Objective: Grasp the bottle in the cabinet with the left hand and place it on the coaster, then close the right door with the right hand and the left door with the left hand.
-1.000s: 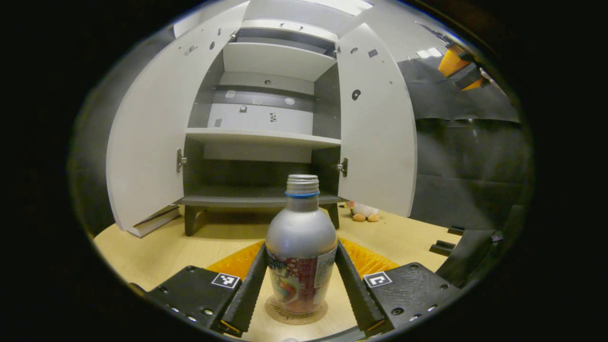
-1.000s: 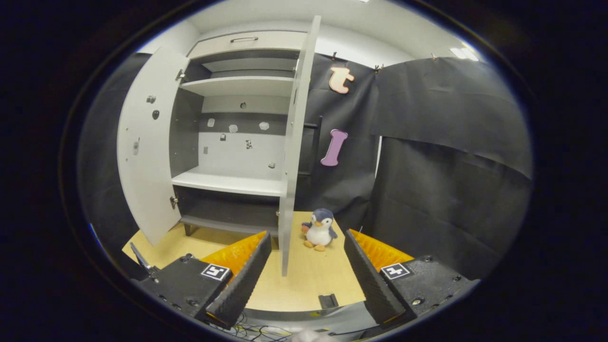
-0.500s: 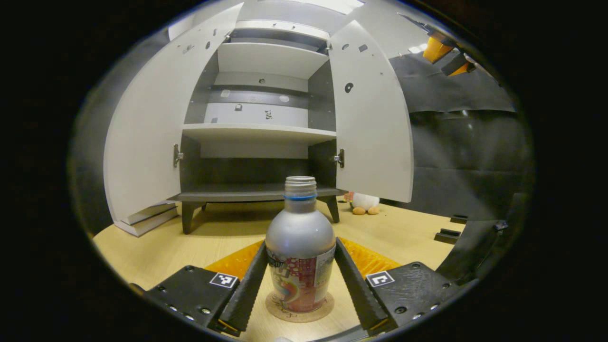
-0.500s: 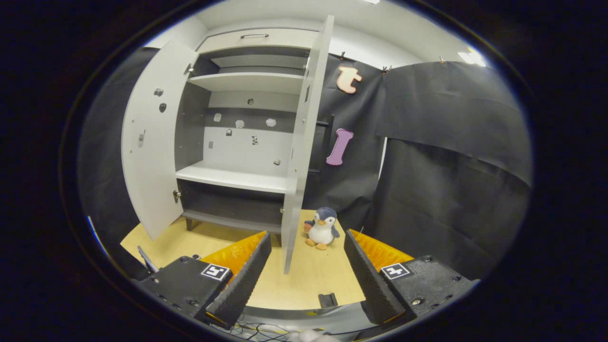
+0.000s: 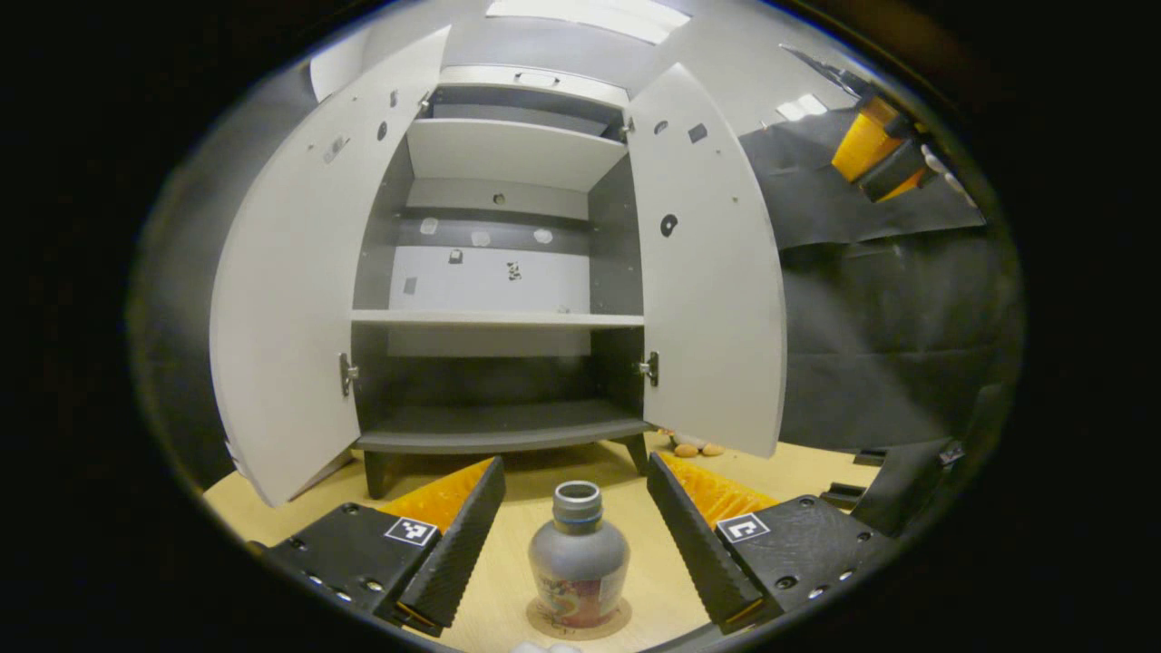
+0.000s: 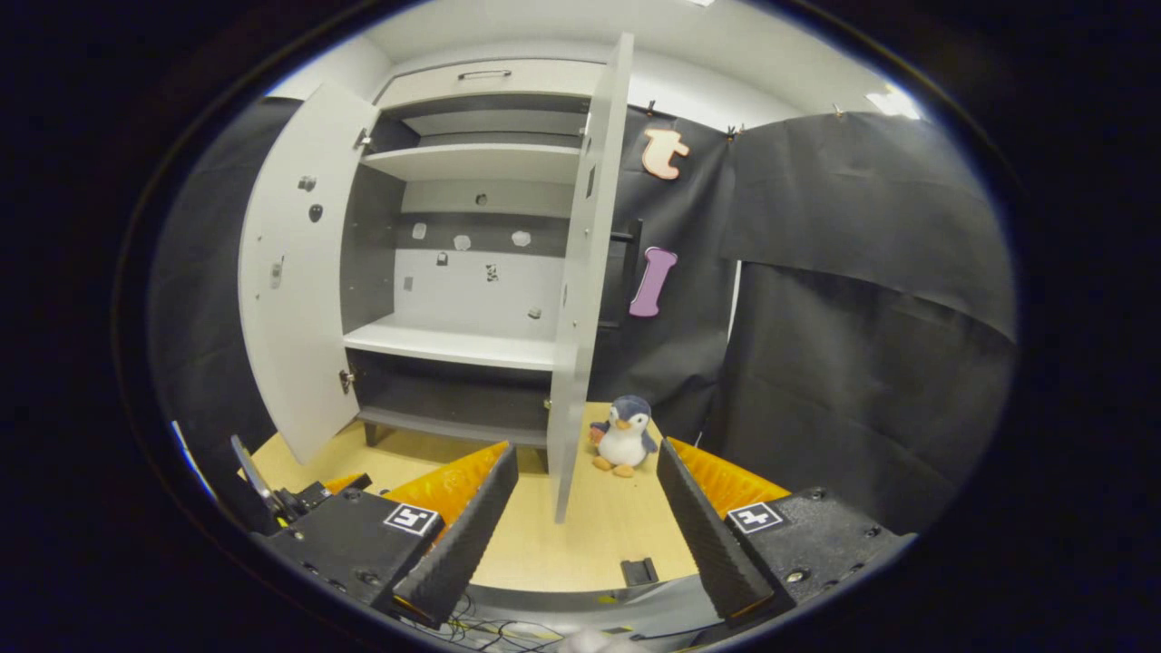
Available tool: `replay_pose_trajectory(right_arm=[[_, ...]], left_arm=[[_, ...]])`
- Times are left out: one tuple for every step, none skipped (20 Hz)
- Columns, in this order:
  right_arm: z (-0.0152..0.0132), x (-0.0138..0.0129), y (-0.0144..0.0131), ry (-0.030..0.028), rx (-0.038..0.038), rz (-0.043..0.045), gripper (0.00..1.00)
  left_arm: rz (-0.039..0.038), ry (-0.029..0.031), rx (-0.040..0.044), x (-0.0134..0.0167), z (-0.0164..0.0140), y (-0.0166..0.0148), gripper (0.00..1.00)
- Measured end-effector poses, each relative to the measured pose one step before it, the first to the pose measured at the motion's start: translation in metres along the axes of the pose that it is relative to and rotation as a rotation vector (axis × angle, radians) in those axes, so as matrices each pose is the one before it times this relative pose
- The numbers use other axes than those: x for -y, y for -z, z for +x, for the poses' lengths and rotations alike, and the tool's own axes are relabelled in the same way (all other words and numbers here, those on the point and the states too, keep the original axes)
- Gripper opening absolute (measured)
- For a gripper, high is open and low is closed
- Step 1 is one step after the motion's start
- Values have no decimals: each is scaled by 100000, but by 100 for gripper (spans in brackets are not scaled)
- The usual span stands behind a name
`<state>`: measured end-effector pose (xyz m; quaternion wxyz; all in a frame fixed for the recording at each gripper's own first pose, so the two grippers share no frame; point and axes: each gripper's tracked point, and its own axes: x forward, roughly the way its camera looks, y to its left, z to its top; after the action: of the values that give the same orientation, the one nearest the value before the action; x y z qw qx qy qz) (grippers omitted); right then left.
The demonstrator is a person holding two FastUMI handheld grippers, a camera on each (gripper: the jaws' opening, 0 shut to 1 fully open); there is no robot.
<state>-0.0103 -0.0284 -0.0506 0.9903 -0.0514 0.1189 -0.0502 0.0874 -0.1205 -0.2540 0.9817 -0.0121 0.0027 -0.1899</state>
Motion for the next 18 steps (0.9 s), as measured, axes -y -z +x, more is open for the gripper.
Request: replay_pose_trajectory(right_arm=[[-71,21,32,376,1073,-429,100],[-92,124,-45,388,999,-223,100],[-45,166,41,314,1075,227,100],[-94,174,-147,335,1363,799,100],[-10,170,-72,204,1334,1037,100],[7,211,-71,264,880,1149,100],[61,313,68,292,801,1267,100],[168,372,-46,295,607,1078,100],[330,502,0,394,432,1137,100],[377,466,-185,-20,630,1259,100],[463,436,-195,12,817,1268,100],[517,632,-209,91,381,804,100],[707,609,-142,-228,634,695,100],[718,782,-304,-157,590,470,100],[967,935,-184,1,361,520,100],[1004,952,-318,-293,367,576,100],[1156,1117,-311,-39,313,608,100],[1263,1184,-198,-365,-663,977,100]], left_arm=[[-284,-1158,-59,-237,-66,-1429,96],[-405,-872,-548,-241,-85,-1476,96],[-797,-516,-758,-97,-254,-1486,96],[-962,-193,-532,-166,-308,-1608,99],[-847,-505,-203,-261,-481,-1682,96],[-652,-953,292,-516,-428,-1826,99],[-315,-488,53,-543,-516,-1705,99],[599,-1415,-165,-693,-492,-1598,99],[1223,-1727,-83,-919,-612,-1574,99],[2046,-2843,269,-1115,-640,-1635,100],[2083,-2936,960,-1004,-611,-1375,100],[1621,-2755,-57,-896,-448,-1042,100],[1538,-3552,-646,-956,-698,-1013,96],[1261,-2760,-842,-621,-539,-688,100],[844,-3387,-924,-279,-1285,-518,96],[991,-2781,-1124,-274,-590,-351,96],[939,-3043,-1134,-221,-534,-280,96],[179,-3099,-1248,-147,-262,-155,96]])
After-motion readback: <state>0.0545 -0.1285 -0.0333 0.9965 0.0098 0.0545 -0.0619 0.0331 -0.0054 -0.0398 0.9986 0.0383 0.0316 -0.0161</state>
